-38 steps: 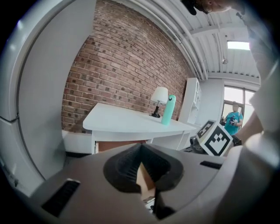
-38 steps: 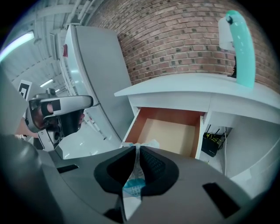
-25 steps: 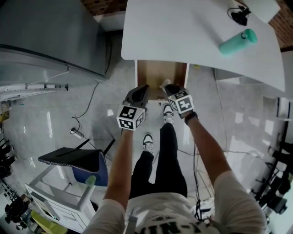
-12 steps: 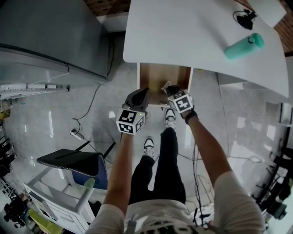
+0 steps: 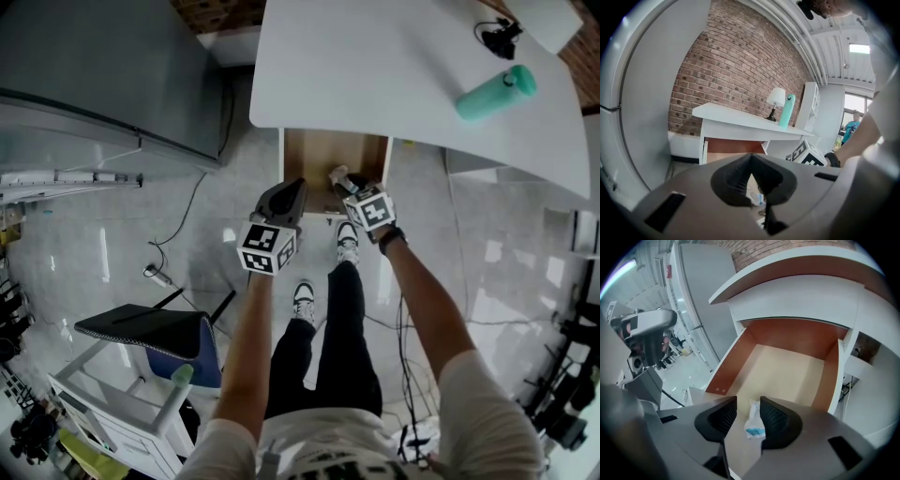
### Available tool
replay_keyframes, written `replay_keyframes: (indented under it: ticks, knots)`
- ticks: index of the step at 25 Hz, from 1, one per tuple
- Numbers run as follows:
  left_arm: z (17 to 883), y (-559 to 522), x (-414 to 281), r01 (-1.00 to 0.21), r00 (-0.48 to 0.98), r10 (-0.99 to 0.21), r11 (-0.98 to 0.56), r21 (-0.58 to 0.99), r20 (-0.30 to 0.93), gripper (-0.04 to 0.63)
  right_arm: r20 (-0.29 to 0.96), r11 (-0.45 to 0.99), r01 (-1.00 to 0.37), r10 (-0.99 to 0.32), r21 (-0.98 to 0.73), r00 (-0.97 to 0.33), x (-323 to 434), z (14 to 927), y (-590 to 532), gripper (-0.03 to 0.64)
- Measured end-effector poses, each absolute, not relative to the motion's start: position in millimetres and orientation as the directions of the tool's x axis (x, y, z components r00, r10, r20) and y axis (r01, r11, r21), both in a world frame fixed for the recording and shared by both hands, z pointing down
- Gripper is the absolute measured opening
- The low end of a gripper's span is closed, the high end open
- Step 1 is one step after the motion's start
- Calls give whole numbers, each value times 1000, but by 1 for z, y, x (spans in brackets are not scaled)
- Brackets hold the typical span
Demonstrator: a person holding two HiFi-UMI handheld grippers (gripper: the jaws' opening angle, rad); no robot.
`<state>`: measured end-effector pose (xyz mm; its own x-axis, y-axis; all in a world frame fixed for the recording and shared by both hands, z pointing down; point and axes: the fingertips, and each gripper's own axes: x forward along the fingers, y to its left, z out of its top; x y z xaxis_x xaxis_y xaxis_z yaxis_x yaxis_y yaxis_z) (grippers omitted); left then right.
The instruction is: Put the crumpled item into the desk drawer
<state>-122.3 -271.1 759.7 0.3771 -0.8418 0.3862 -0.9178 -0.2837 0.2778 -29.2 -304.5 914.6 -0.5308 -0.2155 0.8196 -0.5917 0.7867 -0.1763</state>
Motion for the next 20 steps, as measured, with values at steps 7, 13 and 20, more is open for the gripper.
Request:
replay_keyframes:
  ticks: [7, 13, 20]
  knots:
    - [760, -270, -120, -920, 374, -837, -278, 277, 399, 0, 817, 784, -605, -254, -140, -518, -15, 914, -310, 135]
    - [753, -269, -118, -922, 370, -838, -277, 272, 401, -1, 800, 758, -631, -274, -161, -534, -8, 902, -310, 135]
    - [729, -268, -117, -923, 368, -836, -275, 270, 407, -2, 761, 713, -680, -345, -168, -549, 6, 854, -299, 135]
